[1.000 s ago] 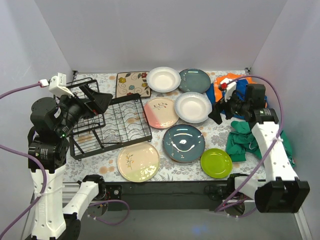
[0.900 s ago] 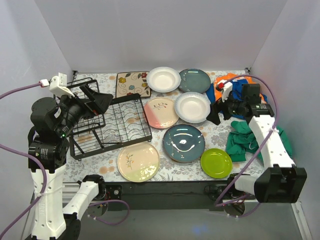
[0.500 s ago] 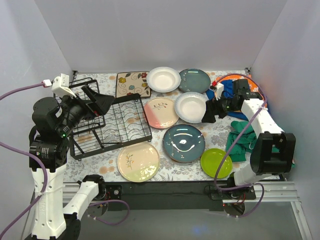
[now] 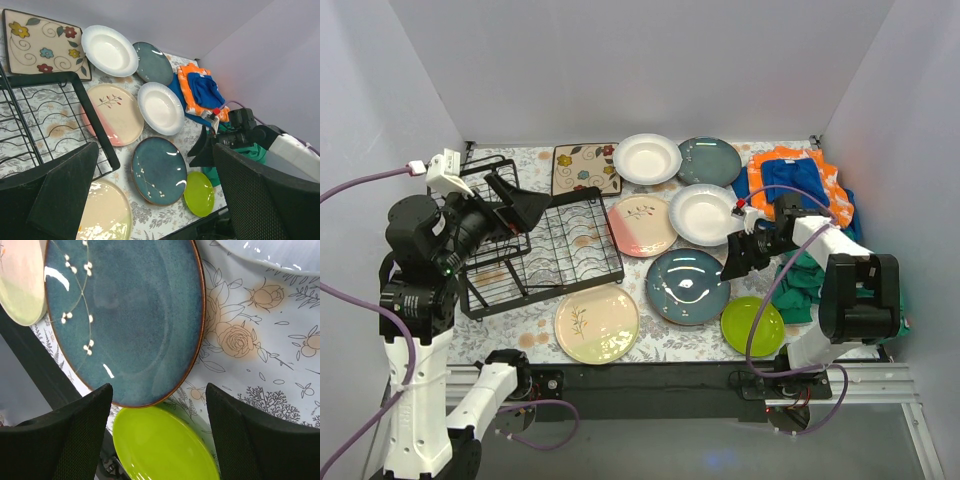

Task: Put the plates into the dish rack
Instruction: Grab a plate with the right arm

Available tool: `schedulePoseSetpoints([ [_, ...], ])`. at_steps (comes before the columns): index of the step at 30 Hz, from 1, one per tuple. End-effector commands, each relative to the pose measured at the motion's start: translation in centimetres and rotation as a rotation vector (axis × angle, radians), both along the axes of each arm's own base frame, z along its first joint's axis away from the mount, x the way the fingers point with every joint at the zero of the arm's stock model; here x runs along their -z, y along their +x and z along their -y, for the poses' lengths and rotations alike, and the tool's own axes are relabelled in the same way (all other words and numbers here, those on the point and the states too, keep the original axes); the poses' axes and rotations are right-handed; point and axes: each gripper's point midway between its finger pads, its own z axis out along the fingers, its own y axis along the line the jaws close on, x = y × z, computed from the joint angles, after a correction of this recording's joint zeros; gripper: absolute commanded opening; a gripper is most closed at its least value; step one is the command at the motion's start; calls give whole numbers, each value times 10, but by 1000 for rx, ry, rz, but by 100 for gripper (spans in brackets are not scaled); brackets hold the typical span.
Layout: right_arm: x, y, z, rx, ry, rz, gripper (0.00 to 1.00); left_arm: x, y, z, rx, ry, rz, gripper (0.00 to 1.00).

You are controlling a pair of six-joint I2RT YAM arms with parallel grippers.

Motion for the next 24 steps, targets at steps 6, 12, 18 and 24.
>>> schedulePoseSetpoints([
  [6,28,7,-9,56,52,-43,75,0,-1,6,32,-35,-20,98],
  [12,39,4,-21,83,114,-119,63,3,-1,8,34,-51,-34,98],
  [18,44,-3,-29,89,152,-143,54,5,1,10,38,-70,-49,98],
  [24,48,0,-30,109,155,-165,39,6,4,12,49,-83,-61,98],
])
